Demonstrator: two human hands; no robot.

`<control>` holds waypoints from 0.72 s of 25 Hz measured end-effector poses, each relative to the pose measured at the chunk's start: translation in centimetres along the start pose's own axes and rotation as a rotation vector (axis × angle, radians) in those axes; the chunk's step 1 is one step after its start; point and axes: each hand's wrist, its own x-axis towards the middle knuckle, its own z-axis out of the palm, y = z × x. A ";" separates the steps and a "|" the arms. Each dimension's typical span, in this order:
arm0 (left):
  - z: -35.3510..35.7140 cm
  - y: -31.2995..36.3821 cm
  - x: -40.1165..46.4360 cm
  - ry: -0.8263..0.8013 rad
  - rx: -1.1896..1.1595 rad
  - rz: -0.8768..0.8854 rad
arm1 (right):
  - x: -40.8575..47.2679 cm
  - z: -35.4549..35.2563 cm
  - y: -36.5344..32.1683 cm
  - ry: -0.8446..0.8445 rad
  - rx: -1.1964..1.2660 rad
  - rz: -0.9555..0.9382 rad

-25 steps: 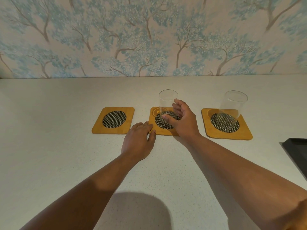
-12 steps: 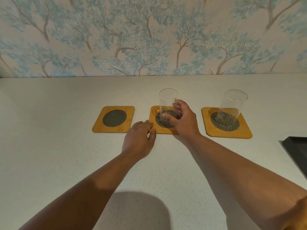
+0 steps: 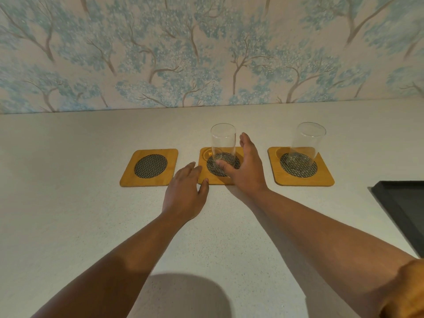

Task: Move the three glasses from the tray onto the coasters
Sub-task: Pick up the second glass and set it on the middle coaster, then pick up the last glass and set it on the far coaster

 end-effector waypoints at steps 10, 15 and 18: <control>0.2 9.0 -2.1 0.181 0.104 0.504 | -5.5 -12.2 -1.2 0.039 -0.356 -0.326; 2.6 21.5 -3.8 -0.025 -0.130 0.581 | -7.4 -22.7 1.4 0.160 -0.524 -0.365; 5.1 27.3 -4.9 -0.157 -0.203 0.514 | -8.7 -29.0 3.6 0.182 -0.610 -0.309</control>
